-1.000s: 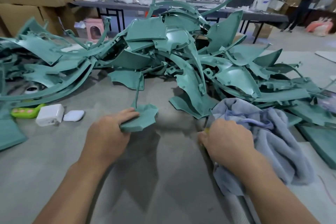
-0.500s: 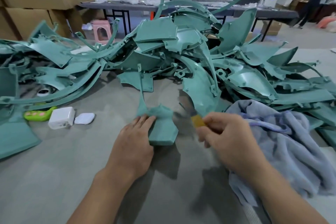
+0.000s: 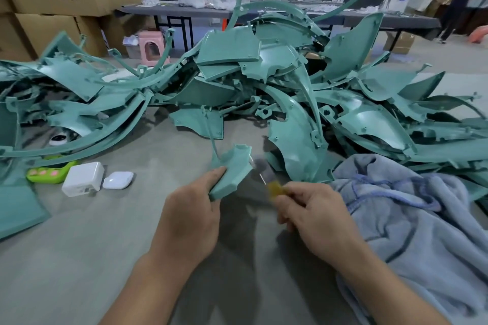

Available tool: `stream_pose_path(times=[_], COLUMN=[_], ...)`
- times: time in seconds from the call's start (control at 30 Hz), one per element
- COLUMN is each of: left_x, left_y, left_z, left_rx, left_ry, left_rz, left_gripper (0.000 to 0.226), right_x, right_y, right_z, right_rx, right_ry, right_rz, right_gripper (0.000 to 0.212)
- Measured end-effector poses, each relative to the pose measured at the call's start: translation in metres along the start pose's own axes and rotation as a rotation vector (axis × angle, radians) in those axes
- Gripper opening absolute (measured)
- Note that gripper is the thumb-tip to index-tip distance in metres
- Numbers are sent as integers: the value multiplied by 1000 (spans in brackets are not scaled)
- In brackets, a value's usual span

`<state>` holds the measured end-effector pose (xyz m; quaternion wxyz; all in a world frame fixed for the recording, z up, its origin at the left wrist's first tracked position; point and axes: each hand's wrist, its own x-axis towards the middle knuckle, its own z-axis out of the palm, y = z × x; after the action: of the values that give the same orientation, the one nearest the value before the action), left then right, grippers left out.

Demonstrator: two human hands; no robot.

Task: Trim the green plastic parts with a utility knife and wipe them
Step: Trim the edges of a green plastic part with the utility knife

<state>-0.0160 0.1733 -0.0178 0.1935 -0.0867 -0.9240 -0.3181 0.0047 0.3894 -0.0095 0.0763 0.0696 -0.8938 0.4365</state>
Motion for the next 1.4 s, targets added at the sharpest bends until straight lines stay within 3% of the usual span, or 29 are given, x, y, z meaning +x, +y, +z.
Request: stream_pose_path(times=[0.07,0.17,0.23,0.3,0.37,0.43,0.5,0.63,0.73,0.8,0.93,1.07,1.1,1.2,1.33,1.4], left_x=[0,-1,-1,-2,-4,-5,-5,-5,-9,-10,-8,-9,-9,-7,-4,-5], left_y=[-1,0,-1,-2,-2,-2,-3,-5,-3,1,6,8,8,5,-1,-3], left_z=[-1,0,0,-2,-3,-2,-2,-6,-9,-11,-14,-12,-12,-11,-9,-9], left_rx=[-4,7,19,-19,-38,-21,-25,-134,-204,-268,-319,-333,-333,-367,-360,-369], left_ry=[2,6,16,15,11,7,22,37,54,44,-47,-47,-43,-31,-49,-37], left_rz=[4,8,2,-18,-12,5,2,-36,10,66,105,121,117,64,20,5], left_gripper=[49,45,41,44,46,44,38,27,14,21,53,55,55,57,53,43], right_x=[5,-3,-8,-3,-1,-5,-9,3,-1,-6,6,-1,0,6,-1,3], right_y=[0,-10,-10,-4,-3,-8,-12,-2,-5,-8,-2,-6,-6,1,-4,0], right_z=[-4,-1,5,4,-2,-2,5,-1,-5,0,-7,-11,-8,-12,-12,-7], right_rx=[58,283,195,94,140,253,217,187,309,267,212,254,196,140,212,107], right_ry=[100,-87,-159,-5,81,-28,-126,166,104,20,242,31,30,239,51,134], right_rz=[0,-128,-111,-34,-42,-140,-151,2,-158,-198,-81,-267,-233,-101,-220,-105], right_gripper=[30,24,26,31,32,27,25,33,31,31,34,29,30,31,29,30])
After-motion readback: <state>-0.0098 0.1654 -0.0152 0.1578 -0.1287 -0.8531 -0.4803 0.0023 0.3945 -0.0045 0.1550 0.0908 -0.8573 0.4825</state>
